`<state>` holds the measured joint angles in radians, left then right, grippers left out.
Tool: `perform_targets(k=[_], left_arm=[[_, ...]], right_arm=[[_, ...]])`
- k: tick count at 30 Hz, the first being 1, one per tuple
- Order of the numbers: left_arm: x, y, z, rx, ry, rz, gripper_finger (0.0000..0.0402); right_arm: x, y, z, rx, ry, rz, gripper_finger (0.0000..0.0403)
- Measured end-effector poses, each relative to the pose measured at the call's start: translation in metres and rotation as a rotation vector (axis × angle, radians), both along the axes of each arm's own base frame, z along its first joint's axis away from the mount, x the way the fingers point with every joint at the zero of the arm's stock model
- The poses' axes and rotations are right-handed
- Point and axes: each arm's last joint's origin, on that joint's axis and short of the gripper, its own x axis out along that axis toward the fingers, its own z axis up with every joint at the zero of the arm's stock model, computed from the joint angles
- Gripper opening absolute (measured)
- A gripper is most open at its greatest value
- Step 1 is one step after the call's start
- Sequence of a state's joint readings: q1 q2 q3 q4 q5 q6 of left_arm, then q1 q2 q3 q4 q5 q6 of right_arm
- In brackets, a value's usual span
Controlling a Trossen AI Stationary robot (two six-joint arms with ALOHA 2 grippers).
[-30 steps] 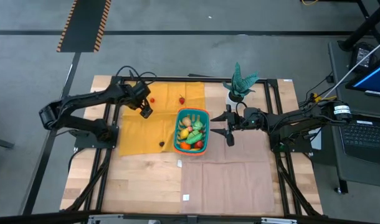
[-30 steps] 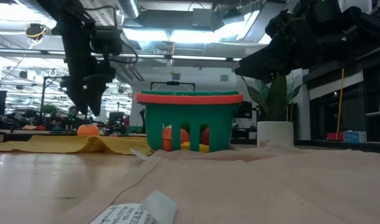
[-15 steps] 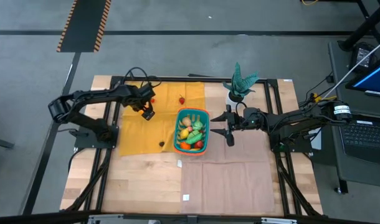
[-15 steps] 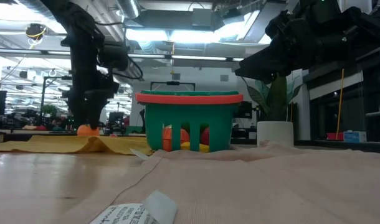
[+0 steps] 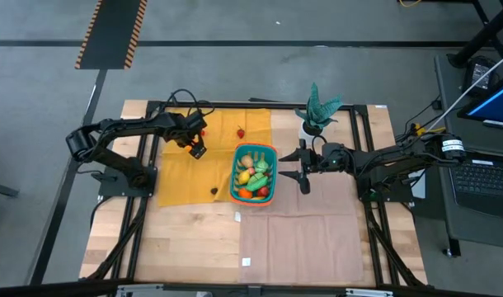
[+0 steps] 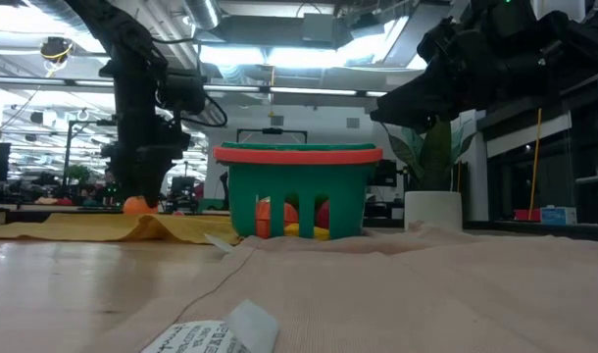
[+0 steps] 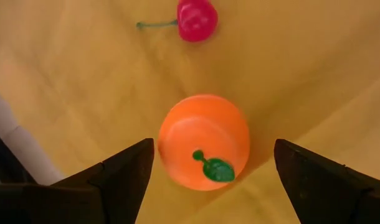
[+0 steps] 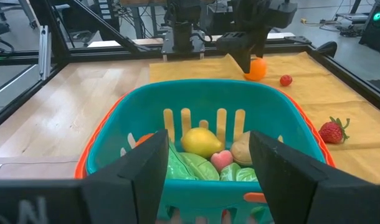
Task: Pick and placing Produce into tupperware
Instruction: Put the orange into the basket
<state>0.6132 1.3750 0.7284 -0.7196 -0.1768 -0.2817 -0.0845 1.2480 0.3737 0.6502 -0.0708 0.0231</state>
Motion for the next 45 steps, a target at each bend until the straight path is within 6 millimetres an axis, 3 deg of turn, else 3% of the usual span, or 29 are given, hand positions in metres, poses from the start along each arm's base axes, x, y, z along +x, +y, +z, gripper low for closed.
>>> perform_targets(k=[30, 36, 45], left_arm=[[-0.003, 0.006, 0.000, 0.001, -0.017, 0.025, 0.0299], [-0.010, 0.003, -0.012, -0.008, 0.003, 0.006, 0.0303], [-0.005, 0.008, -0.010, 0.034, -0.042, -0.012, 0.0299]], right_arm=[[0.000, 0.000, 0.000, 0.022, -0.001, -0.005, 0.0225], [0.000, 0.000, 0.000, 0.022, -0.002, -0.005, 0.0225], [0.000, 0.000, 0.000, 0.022, -0.002, -0.005, 0.0225]])
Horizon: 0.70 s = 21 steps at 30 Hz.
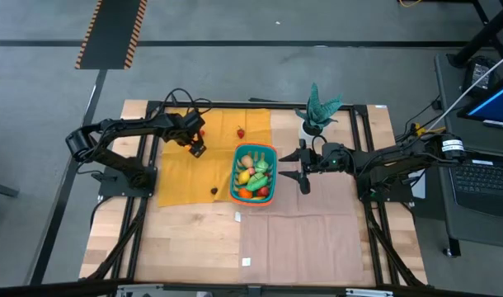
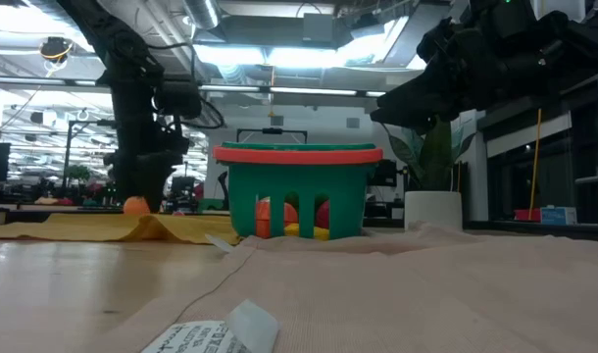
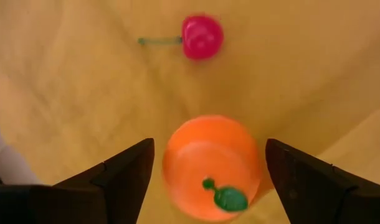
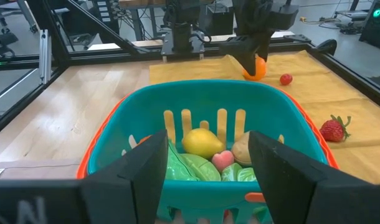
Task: Pick and placing Produce into tupperware
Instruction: Put the orange into the basket
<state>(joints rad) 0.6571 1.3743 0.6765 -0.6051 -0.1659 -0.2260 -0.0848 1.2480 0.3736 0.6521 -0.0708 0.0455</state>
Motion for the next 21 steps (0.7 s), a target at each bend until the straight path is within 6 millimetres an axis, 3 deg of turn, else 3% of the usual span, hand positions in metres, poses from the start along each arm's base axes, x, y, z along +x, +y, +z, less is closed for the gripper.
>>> perform_targets(k=[21], left_arm=[[0.0013, 0.0000, 0.0000, -0.013, -0.024, -0.008, 0.0292]], right_arm=[[0.0000, 0.0000, -0.0001, 0.002, 0.000, 0.000, 0.0225]])
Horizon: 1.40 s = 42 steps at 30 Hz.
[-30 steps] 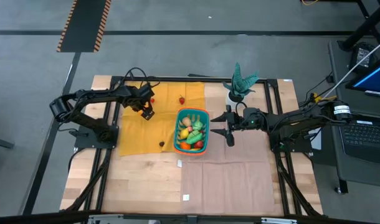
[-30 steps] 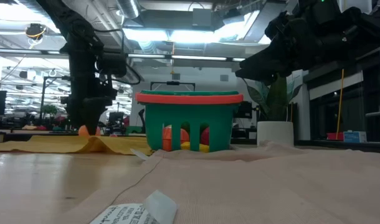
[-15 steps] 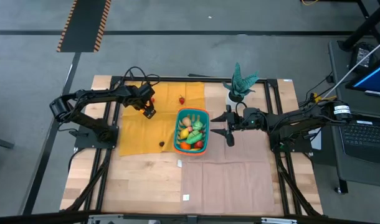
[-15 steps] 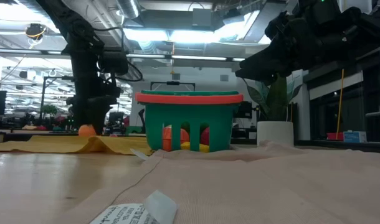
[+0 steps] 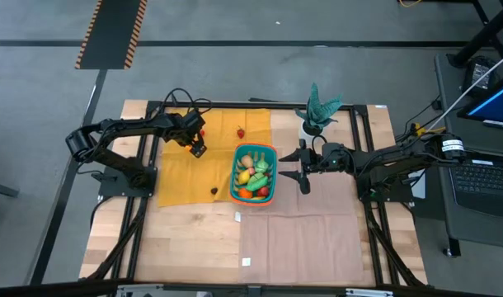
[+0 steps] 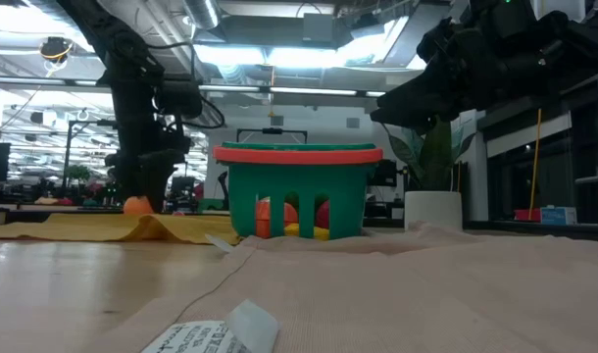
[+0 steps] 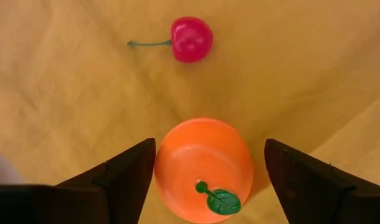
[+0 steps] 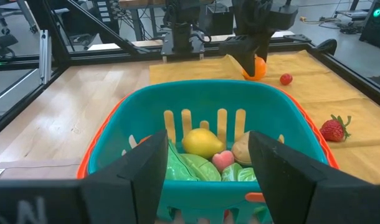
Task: Pick and placing Produce into tupperware
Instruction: Put the orange into the basket
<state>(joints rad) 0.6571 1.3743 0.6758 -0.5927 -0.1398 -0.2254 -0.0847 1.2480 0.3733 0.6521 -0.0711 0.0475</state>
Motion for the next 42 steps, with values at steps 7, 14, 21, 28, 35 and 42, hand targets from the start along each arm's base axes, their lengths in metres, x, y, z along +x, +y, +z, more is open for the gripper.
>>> perform_targets(k=[7, 14, 21, 28, 35, 42], left_arm=[[-0.006, -0.005, -0.009, -0.021, 0.027, 0.000, 0.0291], [-0.008, -0.006, -0.016, -0.015, 0.020, 0.000, 0.0291], [-0.006, -0.004, -0.015, 0.009, -0.002, -0.011, 0.0291], [-0.012, -0.002, -0.016, -0.018, 0.025, 0.006, 0.0291], [-0.012, -0.002, -0.016, -0.018, 0.023, 0.008, 0.0291], [-0.012, -0.002, -0.016, -0.017, 0.024, 0.002, 0.0271]], right_arm=[[0.000, 0.000, 0.000, 0.000, 0.000, 0.000, 0.0225], [0.000, 0.000, 0.000, 0.000, 0.000, 0.000, 0.0225], [0.000, 0.000, 0.000, 0.000, 0.000, 0.000, 0.0225], [0.000, 0.000, 0.000, 0.000, 0.000, 0.000, 0.0225], [0.000, 0.000, 0.000, 0.000, 0.000, 0.000, 0.0225], [0.000, 0.000, 0.000, 0.000, 0.000, 0.000, 0.0225]])
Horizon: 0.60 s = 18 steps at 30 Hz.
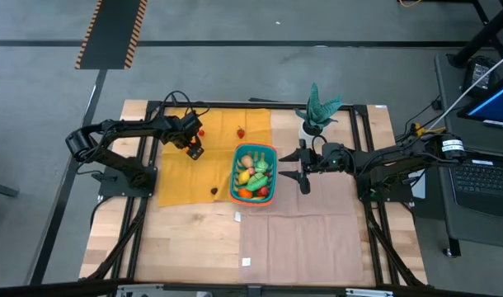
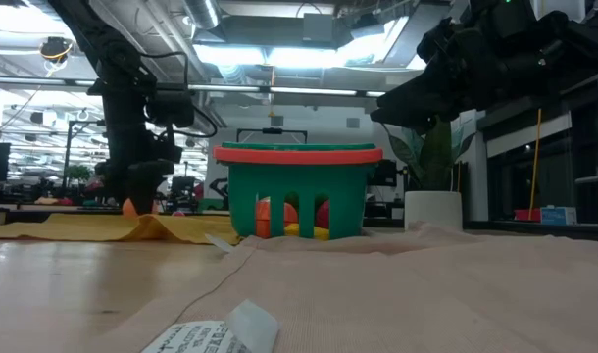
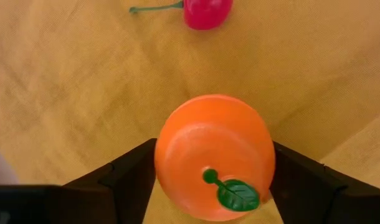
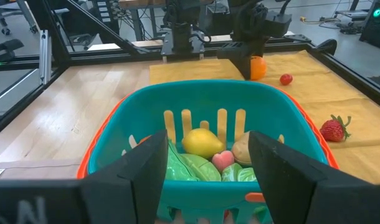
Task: Pick and placing Produce into tupperware
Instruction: Put the orange into the basket
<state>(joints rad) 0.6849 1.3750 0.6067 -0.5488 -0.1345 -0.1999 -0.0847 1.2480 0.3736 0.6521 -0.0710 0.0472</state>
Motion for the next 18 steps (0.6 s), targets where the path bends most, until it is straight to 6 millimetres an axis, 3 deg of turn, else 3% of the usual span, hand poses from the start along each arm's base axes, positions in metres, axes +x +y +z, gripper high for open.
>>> perform_targets(k=[4, 18], left_arm=[[0.0001, 0.0001, 0.0002, 0.000, 0.000, 0.000, 0.0237], [-0.0001, -0.0009, 0.0012, -0.021, 0.012, -0.057, 0.0236]], right_arm=[[-0.0001, 0.0000, -0.0001, 0.000, 0.000, 0.000, 0.0225], [0.0000, 0.0000, -0.0001, -0.001, 0.000, 0.000, 0.0225]])
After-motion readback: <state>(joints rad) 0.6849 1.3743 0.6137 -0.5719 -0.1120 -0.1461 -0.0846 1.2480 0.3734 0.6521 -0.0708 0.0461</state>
